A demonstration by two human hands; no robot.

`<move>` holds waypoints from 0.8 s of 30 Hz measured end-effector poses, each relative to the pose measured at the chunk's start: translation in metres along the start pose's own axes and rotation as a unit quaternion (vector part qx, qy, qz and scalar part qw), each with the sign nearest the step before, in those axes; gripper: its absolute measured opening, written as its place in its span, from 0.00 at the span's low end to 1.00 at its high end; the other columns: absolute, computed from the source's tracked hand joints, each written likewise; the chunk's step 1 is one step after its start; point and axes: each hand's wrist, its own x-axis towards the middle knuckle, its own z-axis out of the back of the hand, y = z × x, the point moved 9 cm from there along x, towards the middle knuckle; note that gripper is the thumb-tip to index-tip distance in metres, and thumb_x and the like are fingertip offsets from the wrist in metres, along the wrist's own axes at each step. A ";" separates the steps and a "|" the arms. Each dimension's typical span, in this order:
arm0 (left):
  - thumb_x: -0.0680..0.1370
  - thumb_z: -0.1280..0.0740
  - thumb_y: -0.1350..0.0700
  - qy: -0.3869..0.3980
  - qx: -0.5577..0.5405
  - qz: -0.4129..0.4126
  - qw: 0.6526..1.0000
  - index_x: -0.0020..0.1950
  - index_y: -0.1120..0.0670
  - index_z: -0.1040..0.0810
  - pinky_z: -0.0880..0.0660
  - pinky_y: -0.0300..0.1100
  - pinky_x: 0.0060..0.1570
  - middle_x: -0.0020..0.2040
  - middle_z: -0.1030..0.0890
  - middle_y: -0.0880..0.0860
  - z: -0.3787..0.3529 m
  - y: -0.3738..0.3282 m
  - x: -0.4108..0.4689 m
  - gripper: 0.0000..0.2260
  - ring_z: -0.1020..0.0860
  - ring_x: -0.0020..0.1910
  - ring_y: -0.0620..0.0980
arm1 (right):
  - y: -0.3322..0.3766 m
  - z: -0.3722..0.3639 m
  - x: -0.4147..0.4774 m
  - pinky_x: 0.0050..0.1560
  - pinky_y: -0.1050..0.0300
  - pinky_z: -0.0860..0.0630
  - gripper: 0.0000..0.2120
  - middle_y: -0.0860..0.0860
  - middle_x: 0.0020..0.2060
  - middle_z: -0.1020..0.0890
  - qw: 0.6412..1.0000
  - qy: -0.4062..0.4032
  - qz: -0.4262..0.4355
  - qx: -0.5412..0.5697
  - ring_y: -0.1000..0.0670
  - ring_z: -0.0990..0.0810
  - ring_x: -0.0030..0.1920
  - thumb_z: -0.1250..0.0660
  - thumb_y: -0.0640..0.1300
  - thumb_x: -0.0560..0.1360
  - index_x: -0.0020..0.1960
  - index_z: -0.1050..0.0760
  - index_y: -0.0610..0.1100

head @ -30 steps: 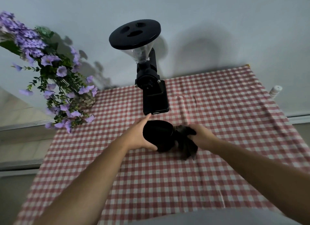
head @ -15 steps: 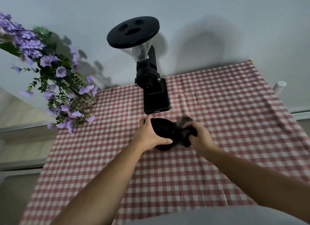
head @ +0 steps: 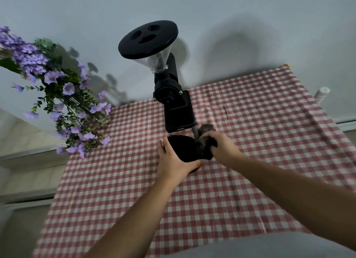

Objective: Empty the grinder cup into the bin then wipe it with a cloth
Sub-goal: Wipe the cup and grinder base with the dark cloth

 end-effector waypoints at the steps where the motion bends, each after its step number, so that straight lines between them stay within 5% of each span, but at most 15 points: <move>1: 0.57 0.20 0.35 -0.016 0.000 0.018 1.000 0.79 0.49 0.53 0.28 0.56 0.65 0.78 0.48 0.54 -0.001 0.001 -0.001 0.61 0.37 0.74 0.58 | -0.008 -0.009 -0.007 0.42 0.66 0.26 0.18 0.50 0.51 0.22 0.999 0.026 -0.013 -0.019 0.51 0.22 0.51 0.42 0.30 0.75 0.58 0.27 0.47; 5: 0.56 0.20 0.35 0.000 0.032 0.019 0.999 0.78 0.48 0.52 0.26 0.56 0.63 0.76 0.42 0.54 -0.001 0.000 0.008 0.60 0.35 0.72 0.57 | -0.018 -0.025 -0.025 0.38 0.62 0.23 0.18 0.50 0.52 0.23 0.964 0.173 -0.018 -0.202 0.53 0.23 0.44 0.42 0.31 0.76 0.59 0.27 0.48; 10: 0.56 0.18 0.41 0.108 0.104 -0.057 0.987 0.76 0.44 0.52 0.26 0.56 0.64 0.76 0.45 0.50 0.001 -0.019 0.021 0.58 0.35 0.71 0.56 | 0.019 0.016 0.010 0.37 0.65 0.27 0.16 0.52 0.47 0.25 0.997 0.021 0.035 -0.069 0.54 0.23 0.44 0.42 0.30 0.75 0.55 0.26 0.47; 15: 0.60 0.17 0.46 0.228 0.213 -0.138 0.940 0.79 0.40 0.61 0.30 0.52 0.68 0.79 0.56 0.44 0.001 -0.026 0.024 0.62 0.41 0.76 0.54 | -0.015 -0.019 -0.012 0.39 0.65 0.27 0.17 0.51 0.50 0.26 0.983 0.125 -0.007 -0.137 0.51 0.24 0.47 0.43 0.29 0.75 0.56 0.28 0.48; 18: 0.63 0.18 0.47 0.238 0.250 -0.186 0.920 0.79 0.40 0.63 0.29 0.47 0.66 0.79 0.61 0.42 0.003 -0.030 0.021 0.61 0.41 0.76 0.53 | -0.021 -0.011 -0.010 0.36 0.63 0.26 0.18 0.50 0.49 0.26 0.959 0.189 -0.025 -0.210 0.52 0.23 0.43 0.43 0.30 0.75 0.54 0.27 0.50; 22: 0.62 0.20 0.43 0.205 0.237 -0.181 0.932 0.78 0.42 0.66 0.31 0.52 0.69 0.80 0.62 0.44 -0.001 -0.026 0.019 0.62 0.48 0.79 0.54 | 0.026 0.023 0.025 0.36 0.67 0.32 0.19 0.48 0.52 0.26 0.991 0.044 0.060 -0.108 0.51 0.26 0.45 0.44 0.26 0.72 0.48 0.28 0.49; 24: 0.61 0.19 0.42 0.176 0.220 -0.183 0.942 0.79 0.42 0.62 0.30 0.54 0.68 0.80 0.57 0.43 0.001 -0.024 0.019 0.62 0.45 0.78 0.53 | 0.024 0.008 0.022 0.37 0.67 0.31 0.18 0.51 0.52 0.28 0.990 0.065 0.061 -0.106 0.51 0.26 0.47 0.43 0.27 0.72 0.48 0.29 0.50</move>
